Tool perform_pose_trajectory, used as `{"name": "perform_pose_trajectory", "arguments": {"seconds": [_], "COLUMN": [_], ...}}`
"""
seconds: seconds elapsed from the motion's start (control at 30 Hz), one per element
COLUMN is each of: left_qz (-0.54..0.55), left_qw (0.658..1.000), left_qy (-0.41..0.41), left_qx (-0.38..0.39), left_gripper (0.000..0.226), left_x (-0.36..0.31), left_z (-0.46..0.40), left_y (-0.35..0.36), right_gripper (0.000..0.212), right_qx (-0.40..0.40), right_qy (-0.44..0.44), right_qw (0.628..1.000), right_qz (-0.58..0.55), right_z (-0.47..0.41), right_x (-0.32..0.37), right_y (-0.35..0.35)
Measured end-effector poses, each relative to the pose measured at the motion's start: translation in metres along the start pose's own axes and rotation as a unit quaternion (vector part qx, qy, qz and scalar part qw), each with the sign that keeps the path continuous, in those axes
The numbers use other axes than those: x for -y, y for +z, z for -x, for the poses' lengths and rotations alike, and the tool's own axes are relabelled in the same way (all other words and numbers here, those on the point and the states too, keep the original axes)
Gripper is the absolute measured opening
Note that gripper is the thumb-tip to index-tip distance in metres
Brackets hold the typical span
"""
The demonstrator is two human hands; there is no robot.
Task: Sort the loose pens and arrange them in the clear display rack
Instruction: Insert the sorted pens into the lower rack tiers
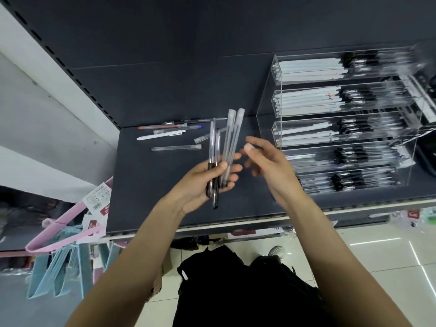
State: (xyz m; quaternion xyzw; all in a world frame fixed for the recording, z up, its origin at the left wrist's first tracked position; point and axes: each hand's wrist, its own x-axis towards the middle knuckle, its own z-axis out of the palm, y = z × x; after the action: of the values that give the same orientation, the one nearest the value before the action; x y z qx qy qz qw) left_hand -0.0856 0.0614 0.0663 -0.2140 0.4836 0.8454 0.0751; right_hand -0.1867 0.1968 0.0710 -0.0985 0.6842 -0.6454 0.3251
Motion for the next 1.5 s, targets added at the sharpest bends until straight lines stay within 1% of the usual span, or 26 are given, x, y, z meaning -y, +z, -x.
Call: {"name": "perform_pose_trajectory", "arguments": {"seconds": [0.13,0.27,0.33,0.47,0.57,0.63,0.67,0.7,0.77,0.8,0.83,0.9,1.0,1.1,1.13,1.17,1.23,1.3,1.33,1.4,1.43,1.47,1.5], "left_qz": [0.008,0.025,0.054,0.113,0.112,0.106,0.101,0.097,0.099,0.103,0.106,0.107,0.123,0.146,0.149,0.145,0.140,0.180,0.222,0.317,0.349,0.366,0.373], "left_qw": [1.000,0.999,0.998,0.993,0.993,0.993,0.993,0.993,0.992,0.991,0.990,0.987,0.982,0.975,0.973,0.973,0.969,0.949,0.928,0.870,0.843,0.824,0.813], "left_qy": [-0.025,-0.033,-0.027,-0.010,0.004,0.006,0.006,0.006,0.008,0.011,0.015,0.025,0.049,0.070,0.075,0.078,0.089,0.120,0.145,0.208,0.239,0.264,0.284], "left_qx": [0.008,0.009,0.002,-0.026,-0.047,-0.053,-0.056,-0.061,-0.076,-0.086,-0.097,-0.116,-0.138,-0.154,-0.159,-0.164,-0.183,-0.229,-0.261,-0.316,-0.332,-0.342,-0.347], "left_gripper": [0.023,0.024,0.025,0.022,0.021,0.023,0.023,0.024,0.024,0.024,0.024,0.024,0.025,0.025,0.025,0.025,0.025,0.025,0.024,0.023,0.023,0.023,0.023], "left_x": [0.014,0.023,0.028,0.038,0.048,0.055,0.059,0.062,0.068,0.072,0.075,0.080,0.086,0.089,0.090,0.091,0.096,0.101,0.102,0.101,0.098,0.095,0.091], "left_z": [0.014,0.021,0.023,0.025,0.026,0.030,0.033,0.036,0.042,0.045,0.048,0.053,0.060,0.064,0.065,0.066,0.068,0.067,0.065,0.061,0.059,0.058,0.057], "left_y": [0.016,0.021,0.024,0.030,0.033,0.034,0.034,0.033,0.031,0.029,0.027,0.025,0.024,0.027,0.027,0.028,0.027,0.026,0.025,0.021,0.020,0.019,0.020], "right_gripper": [0.025,0.014,0.016,0.028,0.021,0.038,0.045,0.045,0.034,0.028,0.025,0.023,0.020,0.016,0.015,0.013,0.013,0.016,0.017,0.020,0.020,0.019,0.017], "right_qx": [0.041,0.058,0.076,0.133,0.172,0.197,0.213,0.233,0.285,0.312,0.340,0.395,0.444,0.468,0.469,0.460,0.402,0.313,0.273,0.215,0.196,0.185,0.176], "right_qy": [-0.008,-0.044,-0.042,-0.007,-0.002,-0.019,-0.046,-0.085,-0.155,-0.167,-0.165,-0.139,-0.110,-0.118,-0.123,-0.132,-0.161,-0.178,-0.173,-0.155,-0.139,-0.122,-0.104], "right_qw": [0.999,0.994,0.990,0.979,0.968,0.960,0.951,0.936,0.885,0.860,0.841,0.816,0.803,0.787,0.789,0.801,0.849,0.909,0.934,0.962,0.970,0.975,0.978], "right_qz": [0.021,0.086,0.110,0.153,0.180,0.197,0.218,0.251,0.335,0.367,0.387,0.399,0.382,0.384,0.377,0.360,0.302,0.207,0.149,0.064,0.045,0.037,0.038], "right_z": [0.004,0.003,0.003,0.010,0.004,-0.007,-0.013,-0.019,-0.029,-0.033,-0.037,-0.043,-0.047,-0.046,-0.045,-0.045,-0.047,-0.047,-0.045,-0.034,-0.024,-0.013,-0.002], "right_x": [0.007,0.006,0.004,0.001,0.000,0.003,0.006,0.011,0.022,0.025,0.027,0.029,0.028,0.027,0.027,0.029,0.040,0.051,0.054,0.048,0.039,0.028,0.015], "right_y": [0.000,0.000,-0.002,0.000,0.000,-0.001,0.000,0.002,0.009,0.014,0.019,0.029,0.044,0.058,0.063,0.067,0.070,0.067,0.064,0.058,0.056,0.055,0.054]}}
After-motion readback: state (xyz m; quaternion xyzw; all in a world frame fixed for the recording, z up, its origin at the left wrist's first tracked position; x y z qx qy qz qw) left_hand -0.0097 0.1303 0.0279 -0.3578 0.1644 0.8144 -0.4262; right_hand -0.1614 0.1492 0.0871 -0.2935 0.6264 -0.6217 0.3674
